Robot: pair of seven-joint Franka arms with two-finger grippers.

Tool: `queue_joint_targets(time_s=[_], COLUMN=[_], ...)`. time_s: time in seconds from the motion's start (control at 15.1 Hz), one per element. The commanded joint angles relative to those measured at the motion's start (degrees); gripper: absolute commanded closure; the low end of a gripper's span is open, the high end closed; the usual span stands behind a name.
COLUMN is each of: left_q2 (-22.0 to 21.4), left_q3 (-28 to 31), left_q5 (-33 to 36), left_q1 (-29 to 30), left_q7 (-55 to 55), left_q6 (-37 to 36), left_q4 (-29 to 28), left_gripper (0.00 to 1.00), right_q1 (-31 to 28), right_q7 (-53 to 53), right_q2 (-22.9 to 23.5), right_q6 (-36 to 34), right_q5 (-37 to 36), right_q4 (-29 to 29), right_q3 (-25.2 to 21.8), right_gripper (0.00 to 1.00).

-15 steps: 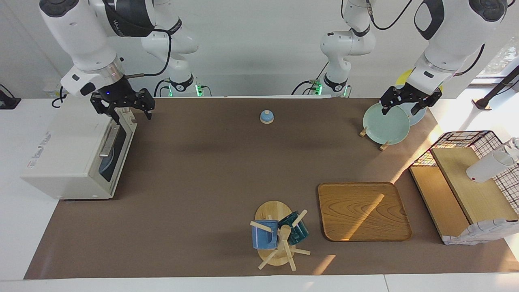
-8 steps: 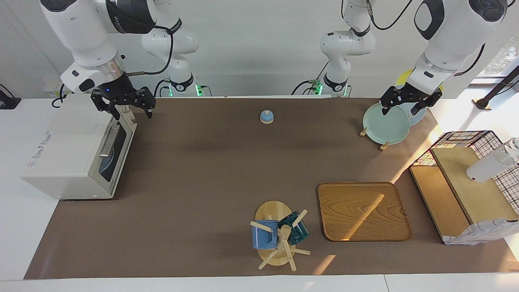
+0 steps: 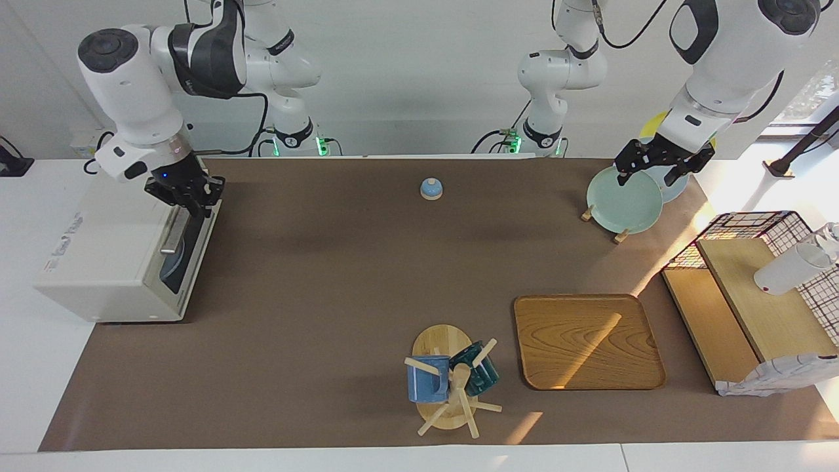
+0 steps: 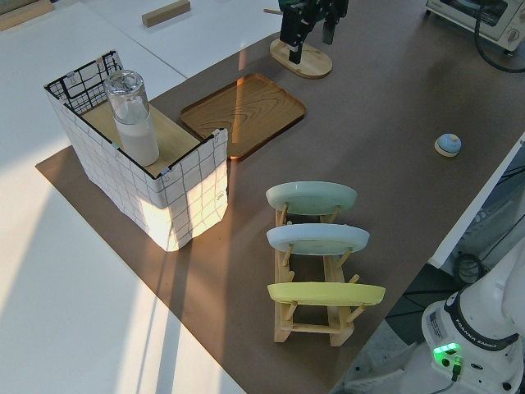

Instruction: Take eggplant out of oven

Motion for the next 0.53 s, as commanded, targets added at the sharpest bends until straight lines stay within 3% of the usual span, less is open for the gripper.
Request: queue_joint_targets(time_s=[0.0, 0.46], left_q2=[-0.3, -0.3], left_q3=[-0.6, -0.6], left_q5=[1.2, 1.2], left_q1=[0.7, 0.7], left_q7=[0.2, 0.2], left_q6=[-0.4, -0.4], left_q4=[0.2, 0.2], left_gripper=[0.0, 0.0], right_q1=[-1.5, -2.6], right_q7=[2.3, 2.2], right_q2=[-0.4, -0.5], right_q6=[0.9, 5.8], right_q5=[-3.6, -10.1], right_q4=[-2.2, -7.6], right_q3=[0.5, 0.6], right_gripper=[1.0, 1.0])
